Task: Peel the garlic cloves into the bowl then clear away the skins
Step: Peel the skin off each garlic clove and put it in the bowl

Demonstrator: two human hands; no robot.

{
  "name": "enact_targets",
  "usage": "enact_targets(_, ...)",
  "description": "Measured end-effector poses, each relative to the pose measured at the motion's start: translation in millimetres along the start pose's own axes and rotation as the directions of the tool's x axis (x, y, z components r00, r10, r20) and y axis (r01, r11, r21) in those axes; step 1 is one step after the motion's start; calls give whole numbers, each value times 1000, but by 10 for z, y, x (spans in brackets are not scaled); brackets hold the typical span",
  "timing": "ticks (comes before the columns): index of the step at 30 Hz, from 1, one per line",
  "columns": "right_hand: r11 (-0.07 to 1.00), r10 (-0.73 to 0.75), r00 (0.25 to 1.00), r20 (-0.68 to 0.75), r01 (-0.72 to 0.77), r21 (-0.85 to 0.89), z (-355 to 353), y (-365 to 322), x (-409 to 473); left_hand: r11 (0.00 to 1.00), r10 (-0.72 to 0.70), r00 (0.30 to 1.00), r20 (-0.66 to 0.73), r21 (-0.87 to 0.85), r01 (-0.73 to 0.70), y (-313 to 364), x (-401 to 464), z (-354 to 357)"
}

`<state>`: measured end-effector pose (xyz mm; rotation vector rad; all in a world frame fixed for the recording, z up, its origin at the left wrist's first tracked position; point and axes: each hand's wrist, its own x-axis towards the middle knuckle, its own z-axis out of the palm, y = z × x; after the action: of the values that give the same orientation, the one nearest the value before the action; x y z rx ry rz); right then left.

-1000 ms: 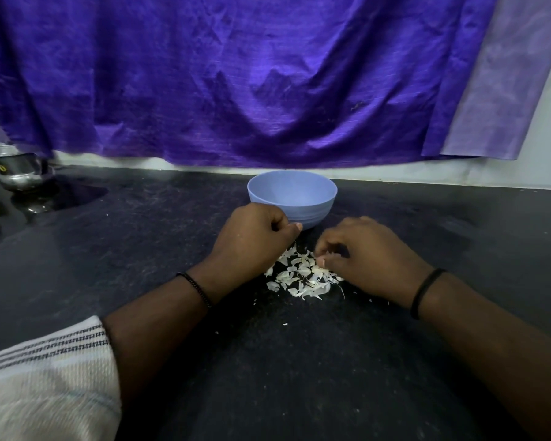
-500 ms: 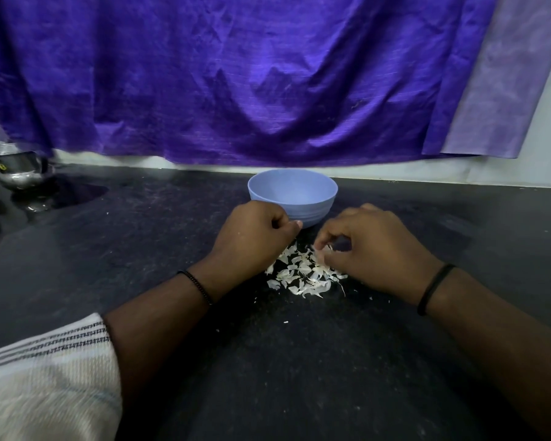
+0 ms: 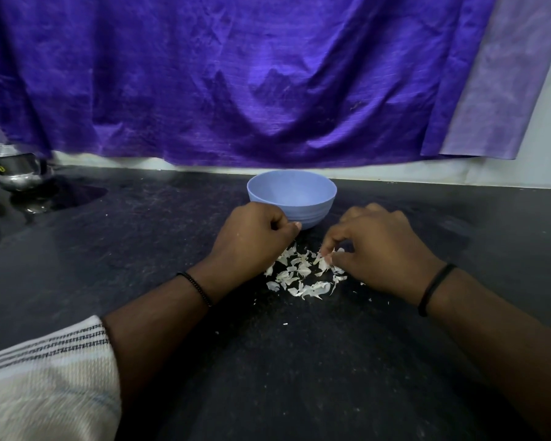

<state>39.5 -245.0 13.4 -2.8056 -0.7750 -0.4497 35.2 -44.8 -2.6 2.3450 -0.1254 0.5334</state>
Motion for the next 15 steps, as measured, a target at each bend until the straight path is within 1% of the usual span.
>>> enact_targets(3,999,17,998,-57,-19,-35,-11,27,12,1000,5,1000,-5,4,-5,5,3,0)
enact_targets(6,999,8,998,-65,-6,36,-8,39,36,1000,9,1000,3,12,-9,10,1,-1)
enact_targets(8,993,27,998,-61,-20,113,-7,30,35,1000,10,1000,2,8,-10,11,-1,0)
enact_targets(9,993,44,997,-62,-36,114,-10,28,33,1000,9,1000,1,3,-9,13,1,2)
enact_targets(12,999,41,996,-76,-42,-11,-2,41,36,1000,-3,1000,-5,-3,3,9,-1,2)
enact_targets(13,999,23,997,-79,-25,-24,3,52,37,1000,-5,1000,-5,-3,5,7,-3,2)
enact_targets(15,1000,6,998,-55,-5,14,11,52,33,1000,-3,1000,-4,0,3,6,-3,2)
